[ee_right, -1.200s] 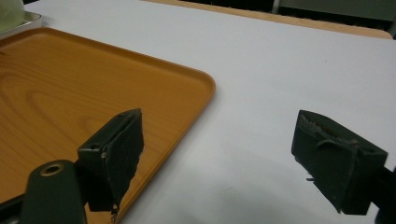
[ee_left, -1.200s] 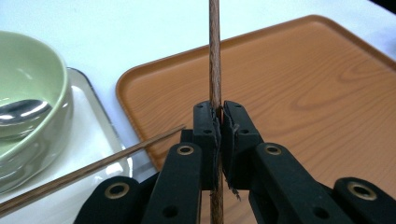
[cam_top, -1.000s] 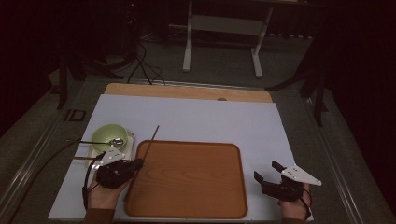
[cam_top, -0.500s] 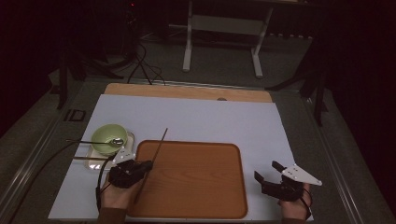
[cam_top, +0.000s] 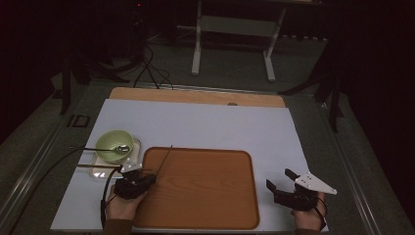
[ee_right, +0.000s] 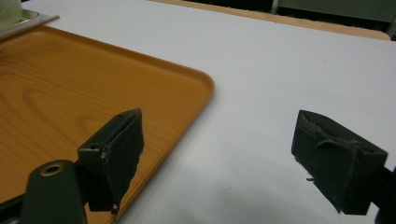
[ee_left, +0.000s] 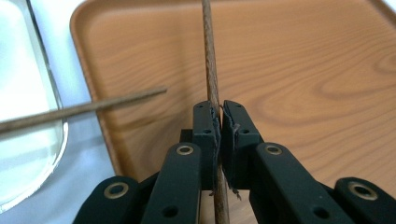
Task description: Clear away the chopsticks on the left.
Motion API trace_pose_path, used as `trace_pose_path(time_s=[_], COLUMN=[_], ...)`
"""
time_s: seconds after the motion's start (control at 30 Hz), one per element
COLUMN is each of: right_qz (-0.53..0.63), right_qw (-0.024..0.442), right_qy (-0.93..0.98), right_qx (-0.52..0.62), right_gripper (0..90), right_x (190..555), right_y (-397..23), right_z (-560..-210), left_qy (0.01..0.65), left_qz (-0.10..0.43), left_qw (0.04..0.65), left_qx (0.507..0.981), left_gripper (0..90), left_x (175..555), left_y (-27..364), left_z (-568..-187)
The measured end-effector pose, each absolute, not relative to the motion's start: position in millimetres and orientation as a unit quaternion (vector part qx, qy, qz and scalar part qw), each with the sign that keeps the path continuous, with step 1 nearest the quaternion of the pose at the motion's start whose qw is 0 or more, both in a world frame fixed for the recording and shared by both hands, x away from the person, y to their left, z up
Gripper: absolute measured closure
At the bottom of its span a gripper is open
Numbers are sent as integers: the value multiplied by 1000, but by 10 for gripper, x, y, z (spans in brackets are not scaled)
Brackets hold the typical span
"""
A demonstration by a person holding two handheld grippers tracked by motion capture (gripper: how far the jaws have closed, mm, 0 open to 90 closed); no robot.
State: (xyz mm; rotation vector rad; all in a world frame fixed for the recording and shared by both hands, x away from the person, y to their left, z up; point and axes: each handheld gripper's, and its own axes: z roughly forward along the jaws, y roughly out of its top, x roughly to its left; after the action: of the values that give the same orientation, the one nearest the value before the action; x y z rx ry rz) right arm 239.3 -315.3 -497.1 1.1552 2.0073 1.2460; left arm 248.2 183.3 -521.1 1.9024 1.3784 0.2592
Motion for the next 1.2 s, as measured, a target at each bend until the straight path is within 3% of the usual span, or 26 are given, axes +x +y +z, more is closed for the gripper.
trace_pose_path(time_s=[1.2], right_qz=[458], right_qw=[252], right_qy=[738], right_qx=[426], right_gripper=[167], right_x=[2394], right_y=[-3154], right_z=[-4972], left_qy=[566], left_qz=[128], left_qw=[352], left_qx=[734], left_gripper=[791], left_x=[2329], left_y=[1955], left_z=[-5269])
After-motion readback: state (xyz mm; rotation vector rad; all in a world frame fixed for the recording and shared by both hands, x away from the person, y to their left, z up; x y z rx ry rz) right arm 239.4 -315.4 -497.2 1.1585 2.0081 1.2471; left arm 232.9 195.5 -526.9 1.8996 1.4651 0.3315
